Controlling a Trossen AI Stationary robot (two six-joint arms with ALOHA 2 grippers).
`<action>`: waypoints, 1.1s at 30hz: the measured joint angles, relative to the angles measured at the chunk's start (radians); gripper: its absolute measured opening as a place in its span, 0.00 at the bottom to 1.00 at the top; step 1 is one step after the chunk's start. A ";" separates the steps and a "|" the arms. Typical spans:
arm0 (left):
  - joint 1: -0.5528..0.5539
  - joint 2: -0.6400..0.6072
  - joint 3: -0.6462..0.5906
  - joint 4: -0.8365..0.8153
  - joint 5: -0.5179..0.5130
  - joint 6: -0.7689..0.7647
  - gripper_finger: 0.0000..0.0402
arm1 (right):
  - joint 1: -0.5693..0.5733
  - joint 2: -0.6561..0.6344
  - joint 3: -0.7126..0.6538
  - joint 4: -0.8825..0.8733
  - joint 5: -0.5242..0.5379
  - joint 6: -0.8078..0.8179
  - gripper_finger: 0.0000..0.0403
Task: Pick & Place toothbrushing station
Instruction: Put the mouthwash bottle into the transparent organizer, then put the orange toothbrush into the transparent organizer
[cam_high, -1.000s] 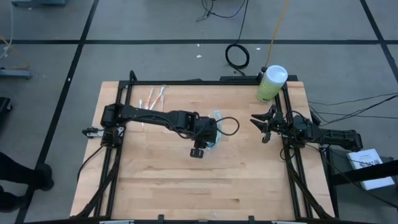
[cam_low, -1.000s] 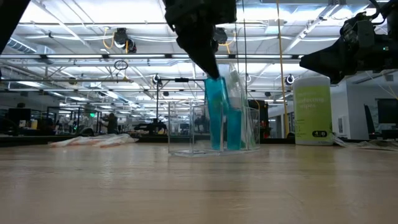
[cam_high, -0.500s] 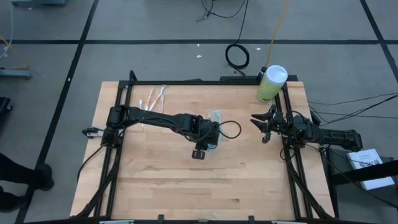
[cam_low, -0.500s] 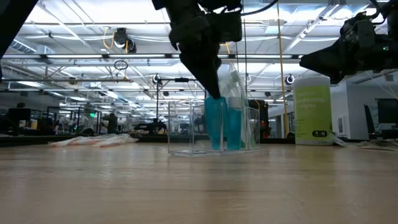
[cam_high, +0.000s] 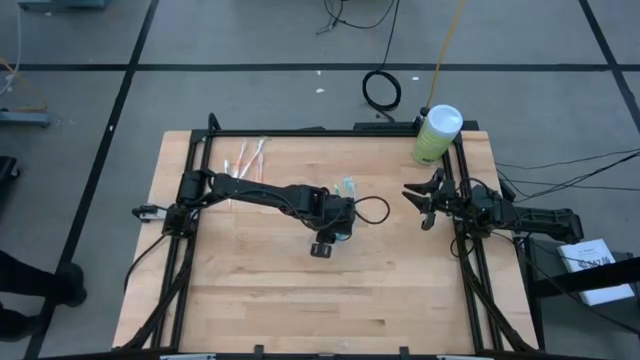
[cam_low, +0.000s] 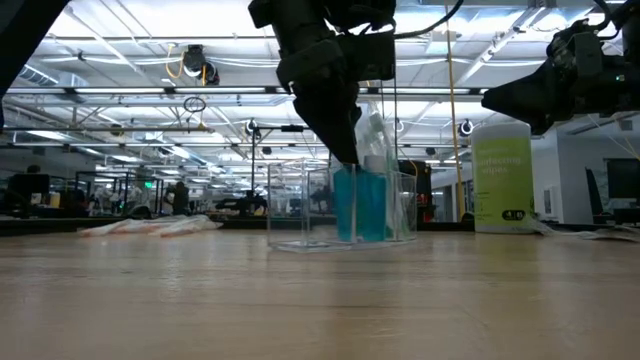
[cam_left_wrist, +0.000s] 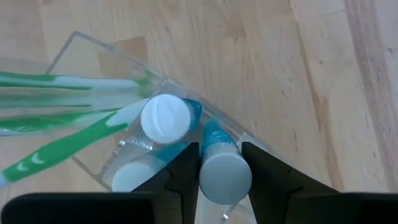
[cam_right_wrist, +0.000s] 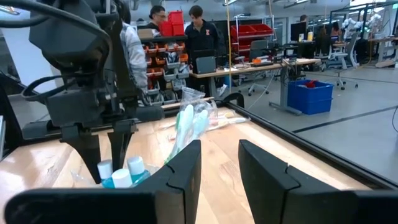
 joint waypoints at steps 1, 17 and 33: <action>0.000 0.000 0.000 -0.001 0.000 0.002 0.28 | 0.000 0.000 0.000 0.000 0.000 0.000 0.24; 0.000 0.000 0.000 -0.004 -0.004 -0.020 0.46 | 0.000 0.000 -0.001 0.000 0.000 0.000 0.24; 0.002 -0.169 0.000 -0.015 -0.020 0.014 0.53 | 0.000 0.000 0.000 -0.001 0.000 0.000 0.24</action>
